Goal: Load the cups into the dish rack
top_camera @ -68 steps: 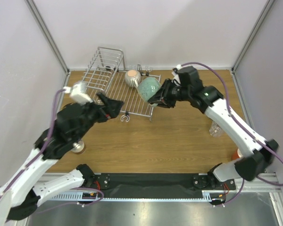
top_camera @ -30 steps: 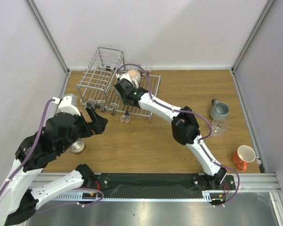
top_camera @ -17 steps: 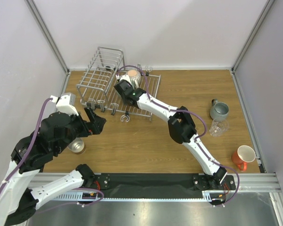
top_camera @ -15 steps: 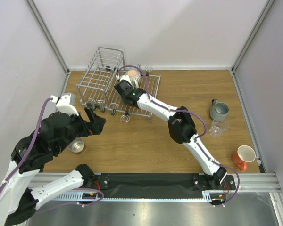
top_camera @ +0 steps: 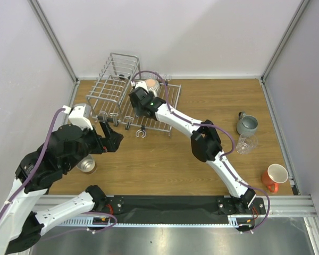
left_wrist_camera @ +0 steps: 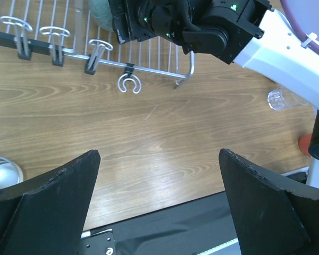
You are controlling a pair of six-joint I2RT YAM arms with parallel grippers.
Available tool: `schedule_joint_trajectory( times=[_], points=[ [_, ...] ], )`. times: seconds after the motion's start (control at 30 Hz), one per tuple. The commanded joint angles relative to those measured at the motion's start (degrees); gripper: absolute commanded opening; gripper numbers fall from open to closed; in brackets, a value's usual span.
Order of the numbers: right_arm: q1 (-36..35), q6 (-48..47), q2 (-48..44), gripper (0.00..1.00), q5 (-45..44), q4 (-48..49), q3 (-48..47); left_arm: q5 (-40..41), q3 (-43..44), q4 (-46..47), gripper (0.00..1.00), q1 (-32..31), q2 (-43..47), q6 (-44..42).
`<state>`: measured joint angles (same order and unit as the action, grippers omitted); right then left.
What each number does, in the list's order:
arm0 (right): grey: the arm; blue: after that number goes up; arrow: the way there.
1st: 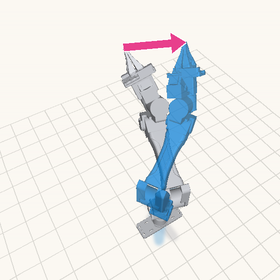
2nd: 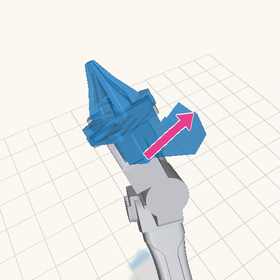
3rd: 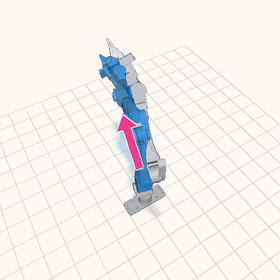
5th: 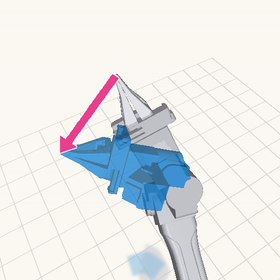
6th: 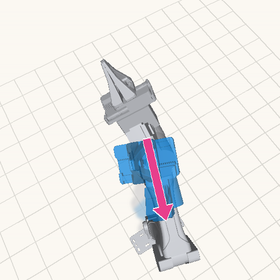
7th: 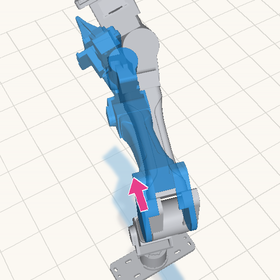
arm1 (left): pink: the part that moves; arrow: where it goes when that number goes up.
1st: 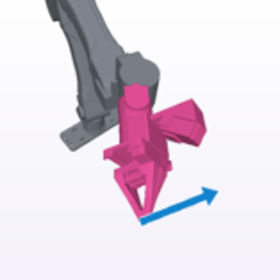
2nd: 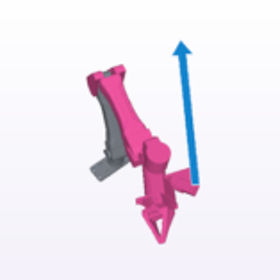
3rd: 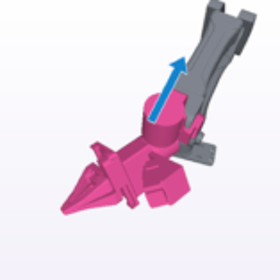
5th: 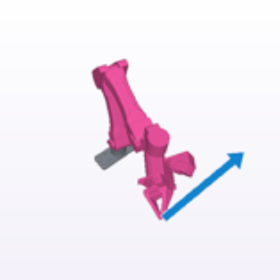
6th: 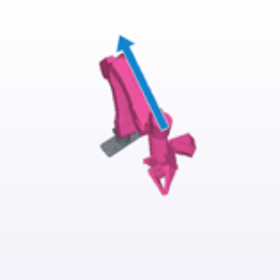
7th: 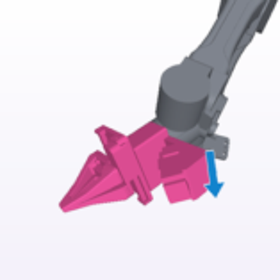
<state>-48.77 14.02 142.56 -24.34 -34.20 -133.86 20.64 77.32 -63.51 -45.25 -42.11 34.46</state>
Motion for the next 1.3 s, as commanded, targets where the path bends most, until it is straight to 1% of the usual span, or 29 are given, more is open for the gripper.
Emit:
schedule_joint_trajectory(
  times=[0.0, 0.1, 0.13, 0.17, 0.2, 0.3, 0.33, 0.43, 0.47, 0.5, 0.57, 0.6, 0.63, 0.7, 0.73, 0.77, 0.83, 0.87, 0.93, 0.97, 1.03, 1.07, 1.13, 1.2, 1.27],
  points=[
    [1.05, 2.31, -8.86, 0.67, -2.64, 0.36, 0.51, -2.45, 0.38, 2.86, 1.00, -0.36, -1.13, -0.80],
    [1.05, 3.12, -13.35, 0.69, -0.63, 0.97, 5.35, -3.06, 0.29, 3.73, 1.00, -0.36, -1.66, -1.06],
    [1.14, 3.55, -16.23, 0.69, 0.25, 1.06, 7.63, -3.33, 0.11, 4.09, 0.99, -0.27, -1.66, -1.32],
    [1.05, 3.90, -17.31, 0.70, 2.34, 0.45, 8.61, -3.59, -0.15, 4.61, 1.00, -0.27, -1.66, -1.50],
    [1.05, 4.43, -18.62, 0.70, 2.63, -0.34, 9.14, -4.20, -0.50, 5.58, 1.00, -0.36, -1.75, -1.67],
    [1.05, 6.02, -24.25, 0.70, 2.02, -4.03, 12.21, -5.00, 0.28, 6.81, 1.00, -0.27, -3.32, -2.90],
    [1.31, 6.63, -27.92, 0.70, 1.23, -4.82, 13.70, -5.17, 0.55, 6.90, 1.00, -0.27, -3.85, -3.60],
    [3.77, 9.79, -34.08, 0.68, 1.31, -6.41, 21.17, -6.66, 1.87, 7.69, 1.00, -0.27, -6.48, -5.01],
    [4.73, 11.19, -37.76, 0.67, 1.14, -7.19, 23.10, -7.02, 2.22, 7.87, 1.00, -0.27, -6.93, -5.19],
    [6.65, 12.07, -39.62, 0.65, 0.87, -7.98, 26.43, -7.28, 2.74, 7.87, 1.00, -0.27, -7.63, -5.36],
    [10.08, 14.27, -44.10, 0.64, 1.30, -11.74, 28.91, -7.64, 3.27, 7.70, 1.00, -0.27, -9.22, -5.89],
    [11.93, 17.24, -45.34, 0.61, 1.92, -13.34, 31.10, -7.81, 3.62, 7.52, 1.00, -0.19, -9.57, -5.98],
    [16.73, 18.49, -46.57, 0.60, 2.53, -14.75, 32.60, -8.25, 3.72, 7.61, 1.00, -0.27, -10.01, -6.59],
    [21.68, 21.03, -50.53, 0.58, 3.60, -17.83, 37.06, -8.86, 3.63, 8.05, 1.00, -0.19, -10.45, -6.95],
    [25.97, 21.66, -51.93, 0.57, 3.42, -18.53, 38.57, -9.30, 3.54, 8.22, 1.00, -0.10, -10.63, -7.12],
    [28.53, 21.84, -53.25, 0.56, 3.25, -19.24, 40.16, -10.00, 3.54, 8.48, 1.00, -0.10, -10.89, -7.38],
    [32.76, 21.84, -56.59, 0.56, 3.85, -19.59, 44.28, -10.80, 3.80, 8.49, 0.99, 0.17, -11.42, -8.17],
    [37.04, 21.75, -57.47, 0.56, 4.73, -19.77, 45.78, -11.41, 3.98, 8.40, 1.00, 0.25, -11.94, -8.35],
    [40.84, 21.31, -60.11, 0.56, 5.35, -19.59, 49.38, -11.68, 4.59, 7.96, 1.00, 0.60, -12.38, -8.97],
    [44.43, 21.31, -60.90, 0.56, 5.61, -19.77, 50.36, -11.77, 4.60, 7.87, 1.00, 0.61, -12.56, -9.14],
    [48.23, 20.96, -62.83, 0.57, 6.23, -19.16, 52.73, -12.90, 4.77, 8.05, 1.00, 1.13, -12.82, -9.58],
    [52.94, 20.96, -63.45, 0.57, 8.23, -18.72, 54.91, -13.34, 4.77, 8.22, 1.00, 1.22, -12.91, -9.76],
    [56.58, 20.96, -64.16, 0.58, 11.22, -17.40, 57.21, -14.93, 4.68, 8.49, 1.00, 1.57, -13.09, -9.85],
    [60.96, 20.79, -63.99, 0.59, 12.29, -16.87, 59.41, -15.89, 4.42, 8.84, 1.00, 1.66, -13.26, -10.28],
    [63.27, 19.39, -63.46, 0.59, 14.75, -15.29, 60.99, -16.25, 4.51, 8.75, 1.00, 1.84, -13.35, -10.46]
  ],
)
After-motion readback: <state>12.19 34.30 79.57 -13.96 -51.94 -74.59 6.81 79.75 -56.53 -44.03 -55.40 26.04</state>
